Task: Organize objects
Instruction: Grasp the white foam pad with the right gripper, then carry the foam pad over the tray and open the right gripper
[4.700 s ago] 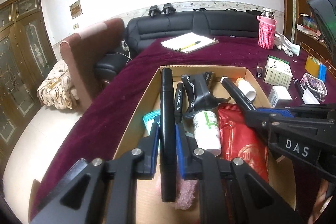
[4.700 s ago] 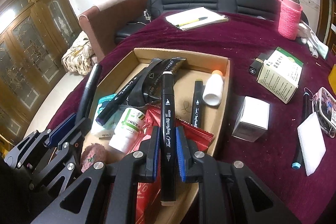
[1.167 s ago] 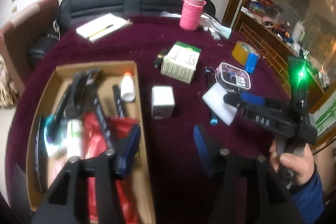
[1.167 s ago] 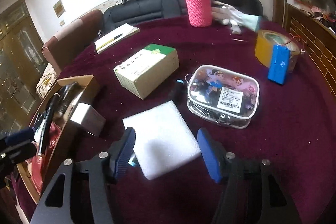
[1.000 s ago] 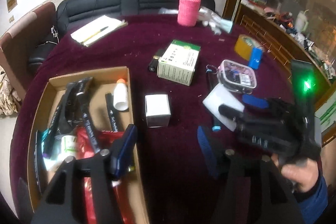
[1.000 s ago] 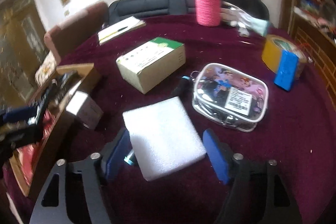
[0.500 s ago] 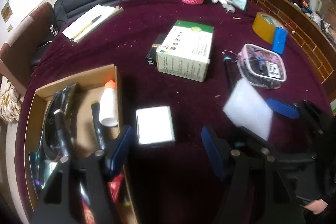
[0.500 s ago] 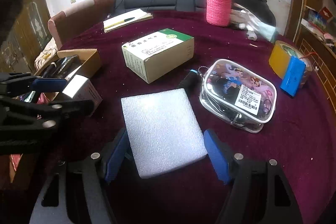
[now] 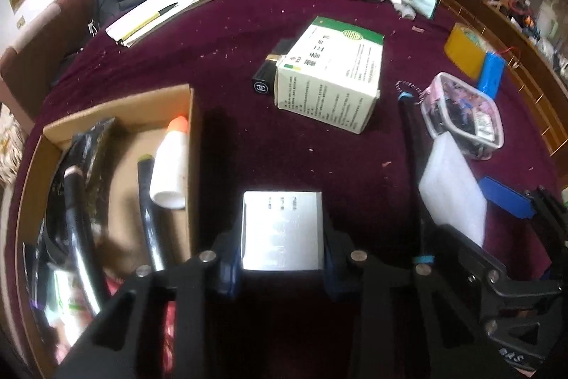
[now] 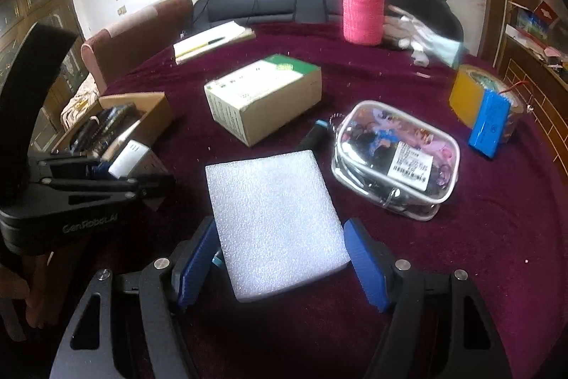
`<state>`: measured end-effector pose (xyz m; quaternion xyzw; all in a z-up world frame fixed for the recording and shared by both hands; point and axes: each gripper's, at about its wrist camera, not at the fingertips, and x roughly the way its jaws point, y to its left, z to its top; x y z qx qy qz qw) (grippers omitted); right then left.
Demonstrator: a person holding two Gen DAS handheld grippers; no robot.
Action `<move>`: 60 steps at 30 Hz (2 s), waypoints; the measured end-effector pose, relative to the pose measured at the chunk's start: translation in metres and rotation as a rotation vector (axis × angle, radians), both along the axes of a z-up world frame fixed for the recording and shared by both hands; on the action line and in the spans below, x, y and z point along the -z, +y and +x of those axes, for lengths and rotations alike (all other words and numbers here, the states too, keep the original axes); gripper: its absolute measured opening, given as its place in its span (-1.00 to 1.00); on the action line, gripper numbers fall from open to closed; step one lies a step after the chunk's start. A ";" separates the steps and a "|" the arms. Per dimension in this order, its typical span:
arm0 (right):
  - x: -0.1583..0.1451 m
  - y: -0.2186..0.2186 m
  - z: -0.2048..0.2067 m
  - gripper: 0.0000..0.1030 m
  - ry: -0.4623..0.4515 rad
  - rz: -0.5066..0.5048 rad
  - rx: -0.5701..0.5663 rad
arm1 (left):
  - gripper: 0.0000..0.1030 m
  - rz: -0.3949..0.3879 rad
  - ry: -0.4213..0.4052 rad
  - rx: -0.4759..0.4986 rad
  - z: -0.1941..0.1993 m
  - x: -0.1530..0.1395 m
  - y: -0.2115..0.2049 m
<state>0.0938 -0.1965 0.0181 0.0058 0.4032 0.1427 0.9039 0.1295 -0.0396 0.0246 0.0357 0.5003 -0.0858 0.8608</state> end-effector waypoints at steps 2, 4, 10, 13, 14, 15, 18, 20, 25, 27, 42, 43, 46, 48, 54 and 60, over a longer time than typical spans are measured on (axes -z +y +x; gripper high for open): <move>-0.008 -0.005 -0.004 0.49 -0.025 0.025 0.013 | -0.35 -0.048 -0.018 0.006 -0.010 -0.008 0.003; -0.015 -0.009 -0.007 0.49 -0.048 0.049 0.023 | -0.35 -0.064 -0.039 0.006 -0.018 -0.016 0.006; -0.013 -0.006 -0.005 0.48 -0.039 0.041 0.022 | -0.35 -0.129 -0.075 0.006 -0.040 -0.034 0.019; -0.020 -0.008 -0.008 0.49 -0.062 0.057 0.022 | -0.35 -0.146 -0.095 -0.002 -0.049 -0.042 0.030; -0.022 -0.008 -0.010 0.49 -0.070 0.066 0.019 | -0.35 -0.154 -0.101 -0.001 -0.052 -0.045 0.034; -0.025 -0.008 -0.011 0.49 -0.076 0.077 0.015 | -0.35 -0.158 -0.115 -0.004 -0.056 -0.051 0.041; -0.028 -0.003 -0.013 0.49 -0.080 0.100 -0.004 | -0.35 -0.179 -0.151 -0.018 -0.067 -0.066 0.064; -0.031 0.003 -0.014 0.49 -0.076 0.112 -0.011 | -0.35 -0.190 -0.167 -0.031 -0.072 -0.076 0.084; -0.046 0.033 -0.020 0.49 -0.059 0.204 -0.060 | -0.35 -0.167 -0.201 -0.099 -0.072 -0.088 0.137; -0.053 0.052 -0.021 0.50 -0.050 0.213 -0.090 | -0.35 -0.156 -0.201 -0.127 -0.069 -0.088 0.159; -0.044 0.182 0.050 0.50 0.135 0.124 -0.136 | -0.34 -0.114 -0.086 -0.176 -0.016 -0.055 0.216; -0.042 0.184 0.054 0.50 0.140 0.122 -0.131 | -0.34 -0.111 -0.082 -0.179 -0.014 -0.053 0.217; -0.038 0.191 0.065 0.50 0.151 0.104 -0.109 | -0.34 -0.120 -0.071 -0.176 -0.011 -0.046 0.218; -0.036 0.194 0.069 0.50 0.149 0.090 -0.096 | -0.34 -0.115 -0.067 -0.177 -0.009 -0.043 0.219; -0.033 0.204 0.071 0.50 0.153 0.075 -0.101 | -0.34 -0.115 -0.046 -0.186 -0.005 -0.032 0.221; -0.029 0.205 0.065 0.55 0.159 0.086 -0.098 | -0.34 -0.126 -0.044 -0.199 -0.007 -0.029 0.228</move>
